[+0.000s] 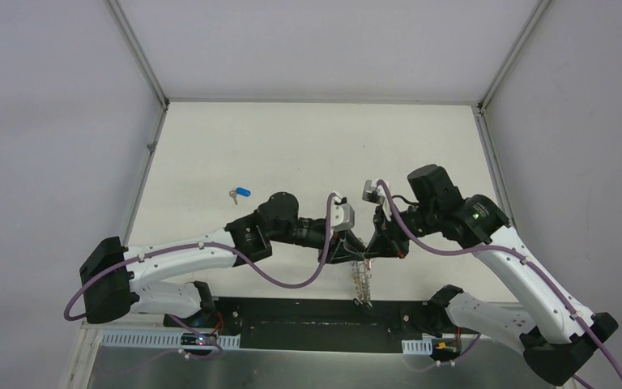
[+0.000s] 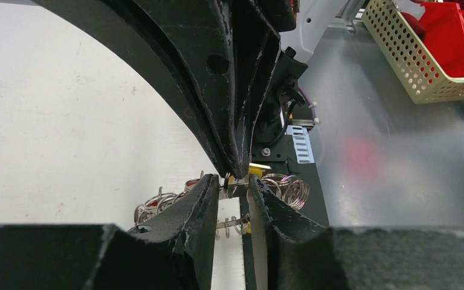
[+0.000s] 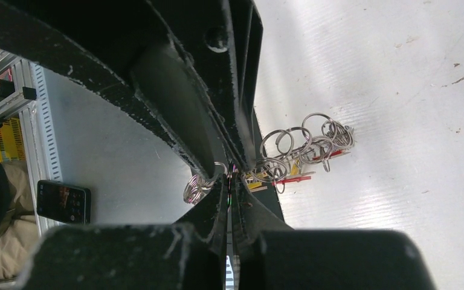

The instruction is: Put the keys on the keyring

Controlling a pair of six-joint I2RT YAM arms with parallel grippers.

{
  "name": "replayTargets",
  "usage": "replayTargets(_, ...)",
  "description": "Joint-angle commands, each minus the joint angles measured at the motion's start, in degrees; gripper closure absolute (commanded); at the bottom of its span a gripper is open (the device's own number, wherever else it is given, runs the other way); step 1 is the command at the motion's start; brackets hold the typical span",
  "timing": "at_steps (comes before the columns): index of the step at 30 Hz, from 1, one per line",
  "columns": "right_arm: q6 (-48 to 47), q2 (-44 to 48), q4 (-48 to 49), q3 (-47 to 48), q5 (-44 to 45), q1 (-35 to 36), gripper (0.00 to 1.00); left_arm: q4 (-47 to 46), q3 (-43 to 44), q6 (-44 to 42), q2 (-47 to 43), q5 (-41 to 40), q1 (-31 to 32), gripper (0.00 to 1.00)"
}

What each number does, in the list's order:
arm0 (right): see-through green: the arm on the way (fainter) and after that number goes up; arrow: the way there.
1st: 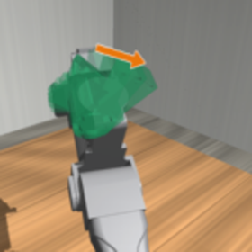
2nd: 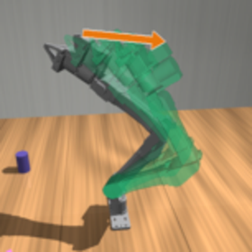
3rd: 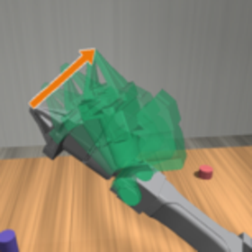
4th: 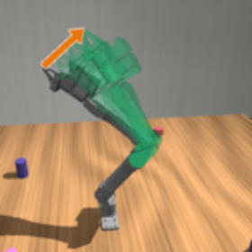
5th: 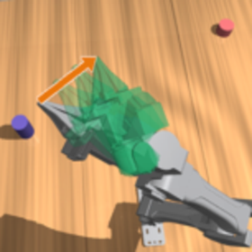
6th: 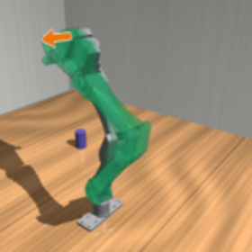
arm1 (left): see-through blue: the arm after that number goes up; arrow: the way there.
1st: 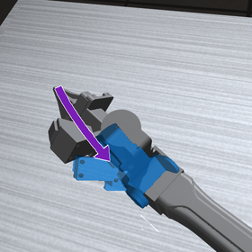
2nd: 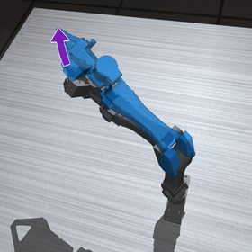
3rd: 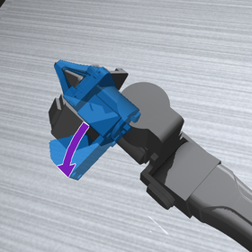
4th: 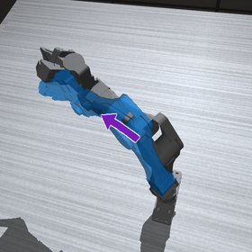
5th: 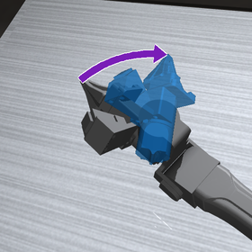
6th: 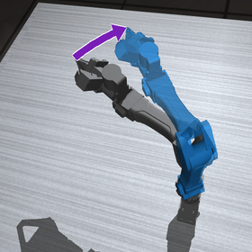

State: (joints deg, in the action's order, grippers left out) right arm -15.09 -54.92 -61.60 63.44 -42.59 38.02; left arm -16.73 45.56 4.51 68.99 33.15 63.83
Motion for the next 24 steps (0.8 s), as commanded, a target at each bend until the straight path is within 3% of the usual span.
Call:
replayTargets(1,0.7,1.6,4.1,2.2,-1.7,0.3,1.0,3.0,2.9,0.0,0.3,0.0,1.0,0.73)
replayTargets(3,0.7,1.7,4.2,2.1,-1.7,0.3,1.0,3.7,3.0,-0.4,0.2,-0.3,1.0,0.74)
replayTargets(11,0.8,2.0,4.8,1.7,-1.9,0.4,1.0,4.2,2.9,-1.4,-0.4,0.0,1.0,1.0)
replayTargets(18,0.7,2.2,5.6,1.3,-1.4,0.4,1.0,3.2,2.7,-0.9,-0.3,-0.1,1.0,1.0)
replayTargets(19,0.8,2.4,6.1,1.1,-0.7,0.4,0.96,2.5,2.4,-0.7,-0.4,-0.2,1.1,1.0)
replayTargets(22,2.2,3.9,8.5,-0.2,3.0,0.3,0.69,-1.8,0.1,1.2,-1.0,-1.4,1.0,1.0)
replayTargets(24,3.8,6.7,11.6,-2.3,5.7,0.2,0.58,-7.0,-2.2,2.9,-1.9,-2.8,1.1,1.0)
